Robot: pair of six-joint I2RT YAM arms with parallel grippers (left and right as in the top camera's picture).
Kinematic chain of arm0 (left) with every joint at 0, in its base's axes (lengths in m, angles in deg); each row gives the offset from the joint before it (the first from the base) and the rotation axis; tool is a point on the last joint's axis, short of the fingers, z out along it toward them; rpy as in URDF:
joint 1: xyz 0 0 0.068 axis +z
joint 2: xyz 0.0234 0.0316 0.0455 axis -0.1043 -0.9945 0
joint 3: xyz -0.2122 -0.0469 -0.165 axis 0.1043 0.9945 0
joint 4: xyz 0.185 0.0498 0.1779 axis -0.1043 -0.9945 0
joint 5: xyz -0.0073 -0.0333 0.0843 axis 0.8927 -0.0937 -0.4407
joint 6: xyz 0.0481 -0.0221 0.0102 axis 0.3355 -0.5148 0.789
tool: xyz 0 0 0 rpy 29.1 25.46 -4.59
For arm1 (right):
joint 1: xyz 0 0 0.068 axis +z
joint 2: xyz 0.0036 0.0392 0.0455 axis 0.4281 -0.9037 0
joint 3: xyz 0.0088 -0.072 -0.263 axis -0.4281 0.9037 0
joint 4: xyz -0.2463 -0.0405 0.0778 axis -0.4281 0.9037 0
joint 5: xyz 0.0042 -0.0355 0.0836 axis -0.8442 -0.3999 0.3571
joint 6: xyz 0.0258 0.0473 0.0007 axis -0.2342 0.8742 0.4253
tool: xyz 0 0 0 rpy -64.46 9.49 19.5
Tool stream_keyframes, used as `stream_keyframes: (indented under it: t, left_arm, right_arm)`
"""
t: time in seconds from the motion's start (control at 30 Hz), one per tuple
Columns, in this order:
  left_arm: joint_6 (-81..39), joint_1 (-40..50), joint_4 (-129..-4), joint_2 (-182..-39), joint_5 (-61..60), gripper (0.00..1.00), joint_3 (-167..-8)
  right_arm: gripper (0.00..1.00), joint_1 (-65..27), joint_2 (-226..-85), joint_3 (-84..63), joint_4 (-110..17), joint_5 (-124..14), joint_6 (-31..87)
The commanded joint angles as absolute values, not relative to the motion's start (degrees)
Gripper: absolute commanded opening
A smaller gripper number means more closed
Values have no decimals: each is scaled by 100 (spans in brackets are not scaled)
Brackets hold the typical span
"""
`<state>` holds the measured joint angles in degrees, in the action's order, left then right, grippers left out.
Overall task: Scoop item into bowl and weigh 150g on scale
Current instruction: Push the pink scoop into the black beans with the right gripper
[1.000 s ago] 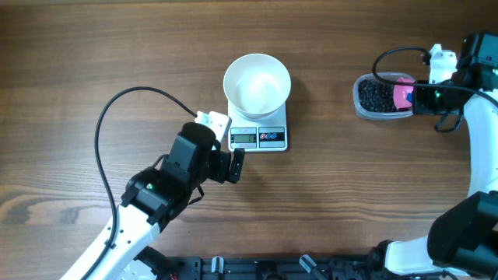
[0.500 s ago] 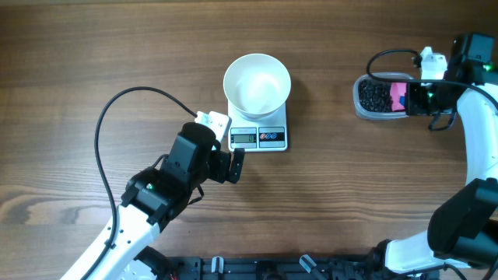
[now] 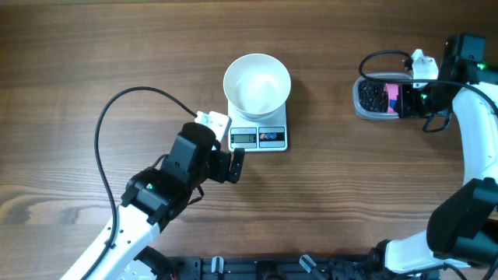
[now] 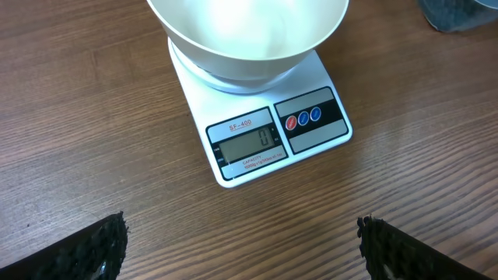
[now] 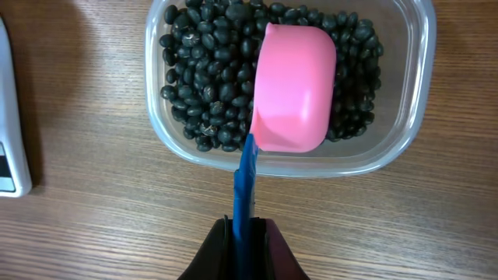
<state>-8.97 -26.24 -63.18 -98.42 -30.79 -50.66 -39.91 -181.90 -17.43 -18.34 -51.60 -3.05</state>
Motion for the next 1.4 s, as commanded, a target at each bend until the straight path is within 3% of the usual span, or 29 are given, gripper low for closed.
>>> stream_keyframes:
  t: [0.0, 0.37, 1.37]
  left_arm:
    - [-786, -2598, -6318, -9848, -3156, 100, -5053]
    - [-786, -2598, -6318, -9848, -3156, 100, -5053]
    - [-786, -2598, -6318, -9848, -3156, 100, -5053]
  right_arm:
    - [4, -4020, -18308, -1690, -1766, -4461, -419]
    - [4, -4479, -18310, -1690, -1866, -4113, -410]
    - [4, -4492, -18310, -1688, -1921, -3792, -290]
